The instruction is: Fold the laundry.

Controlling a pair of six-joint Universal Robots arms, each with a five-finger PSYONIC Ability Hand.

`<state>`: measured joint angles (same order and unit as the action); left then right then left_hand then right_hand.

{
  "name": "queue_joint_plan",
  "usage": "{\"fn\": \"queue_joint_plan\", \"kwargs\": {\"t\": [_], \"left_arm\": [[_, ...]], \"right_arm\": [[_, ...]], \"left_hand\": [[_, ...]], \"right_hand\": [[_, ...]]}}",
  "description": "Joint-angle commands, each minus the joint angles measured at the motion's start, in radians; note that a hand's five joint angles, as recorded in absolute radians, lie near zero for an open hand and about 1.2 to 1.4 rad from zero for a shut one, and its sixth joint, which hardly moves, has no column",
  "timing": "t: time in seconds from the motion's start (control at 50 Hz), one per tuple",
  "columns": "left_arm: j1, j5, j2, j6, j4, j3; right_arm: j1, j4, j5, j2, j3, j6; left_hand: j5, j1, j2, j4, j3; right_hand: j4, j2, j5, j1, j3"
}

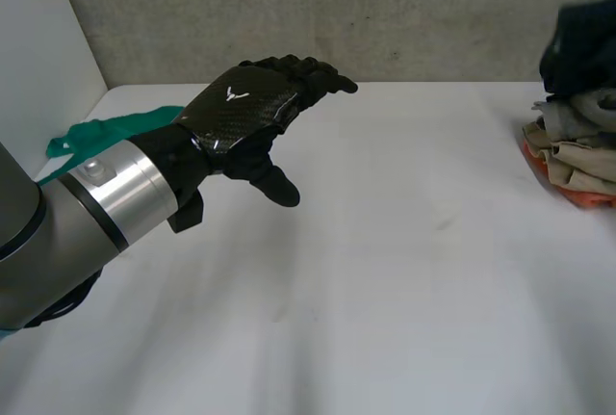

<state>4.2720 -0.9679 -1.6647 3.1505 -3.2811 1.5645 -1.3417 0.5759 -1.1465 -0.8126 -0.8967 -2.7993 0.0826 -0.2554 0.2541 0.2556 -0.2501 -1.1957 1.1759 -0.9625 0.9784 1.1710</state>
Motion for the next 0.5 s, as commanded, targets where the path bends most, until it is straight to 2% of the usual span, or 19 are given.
{"fn": "queue_joint_plan", "kwargs": {"t": [0.02, 0.06, 0.18, 0.3, 0.5], "left_arm": [[-0.001, 0.000, -0.003, 0.000, 0.000, 0.002], [0.000, 0.000, -0.003, 0.000, 0.000, 0.003], [0.000, 0.001, -0.001, 0.000, -0.002, 0.011], [0.000, 0.000, -0.001, 0.000, -0.002, 0.012], [0.000, 0.000, 0.000, -0.001, -0.002, 0.019]], "right_arm": [[0.114, 0.015, 0.137, 0.089, -0.094, 0.012], [0.136, 0.025, 0.175, 0.092, -0.132, 0.014], [0.162, 0.050, 0.215, 0.063, -0.199, 0.011], [0.162, 0.056, 0.218, 0.021, -0.225, 0.001], [0.164, 0.078, 0.202, 0.053, -0.228, 0.003]], "left_hand": [[0.041, -0.043, 0.045, 0.043, -0.049], [0.042, -0.043, 0.045, 0.043, -0.049], [0.039, -0.040, 0.042, 0.040, -0.046], [0.039, -0.040, 0.042, 0.040, -0.046], [0.036, -0.037, 0.039, 0.037, -0.043]], "right_hand": [[-0.201, 0.220, -0.259, 0.418, 0.225], [-0.201, 0.220, -0.259, 0.418, 0.225], [-0.201, 0.220, -0.259, 0.418, 0.225], [-0.201, 0.220, -0.259, 0.418, 0.225], [-0.201, 0.220, -0.259, 0.418, 0.225]]}}
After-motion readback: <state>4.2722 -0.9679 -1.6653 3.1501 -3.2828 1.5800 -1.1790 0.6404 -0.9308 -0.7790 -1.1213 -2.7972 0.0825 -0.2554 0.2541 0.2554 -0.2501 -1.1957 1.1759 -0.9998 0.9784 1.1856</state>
